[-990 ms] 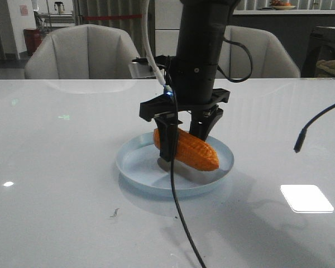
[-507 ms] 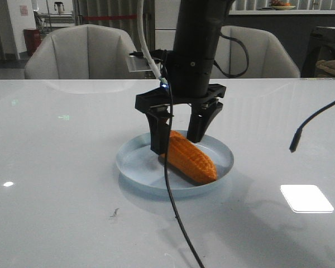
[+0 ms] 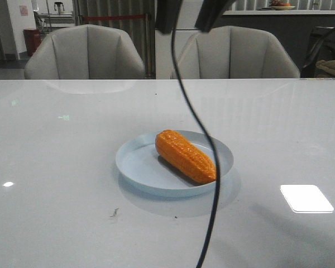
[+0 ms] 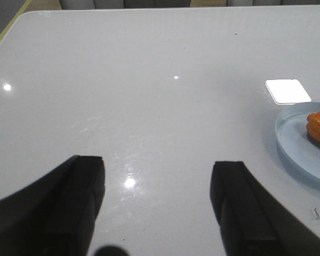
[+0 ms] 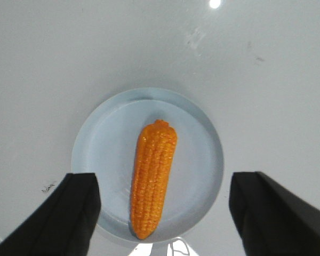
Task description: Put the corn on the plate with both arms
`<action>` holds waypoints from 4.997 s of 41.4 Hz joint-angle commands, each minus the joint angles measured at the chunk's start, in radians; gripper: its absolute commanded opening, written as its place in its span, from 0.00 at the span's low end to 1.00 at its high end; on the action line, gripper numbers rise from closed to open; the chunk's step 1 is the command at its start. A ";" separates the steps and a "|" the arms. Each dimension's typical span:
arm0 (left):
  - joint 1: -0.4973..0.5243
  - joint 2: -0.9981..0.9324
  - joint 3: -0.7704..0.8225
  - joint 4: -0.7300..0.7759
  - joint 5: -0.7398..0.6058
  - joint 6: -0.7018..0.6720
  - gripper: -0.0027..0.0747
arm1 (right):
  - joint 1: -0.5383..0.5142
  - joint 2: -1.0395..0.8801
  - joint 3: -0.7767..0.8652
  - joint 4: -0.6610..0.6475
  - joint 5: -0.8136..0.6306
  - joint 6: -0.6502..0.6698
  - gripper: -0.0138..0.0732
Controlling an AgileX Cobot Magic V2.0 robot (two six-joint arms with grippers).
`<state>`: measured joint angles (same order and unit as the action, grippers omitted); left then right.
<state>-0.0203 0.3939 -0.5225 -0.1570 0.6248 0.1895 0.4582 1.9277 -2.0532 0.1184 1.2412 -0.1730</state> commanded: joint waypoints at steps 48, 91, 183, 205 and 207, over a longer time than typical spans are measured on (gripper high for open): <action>0.001 0.005 -0.031 -0.008 -0.085 -0.008 0.66 | -0.455 -1.712 1.338 0.006 -0.343 0.016 0.85; 0.001 0.005 -0.031 -0.010 -0.100 -0.008 0.66 | -0.455 -1.700 1.348 0.012 -0.267 0.041 0.85; 0.001 -0.417 0.566 0.017 -0.657 -0.012 0.15 | -0.455 -1.700 1.348 0.012 -0.266 0.041 0.85; 0.001 -0.415 0.566 0.017 -0.657 -0.012 0.15 | -0.452 -1.700 1.499 0.119 -0.569 0.041 0.62; 0.001 -0.415 0.566 0.017 -0.657 -0.012 0.15 | -0.452 -1.700 1.544 0.137 -0.631 0.041 0.57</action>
<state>-0.0203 -0.0051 0.0065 -0.1392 0.0473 0.1877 0.0072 0.2043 -0.5382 0.2120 0.7924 -0.1272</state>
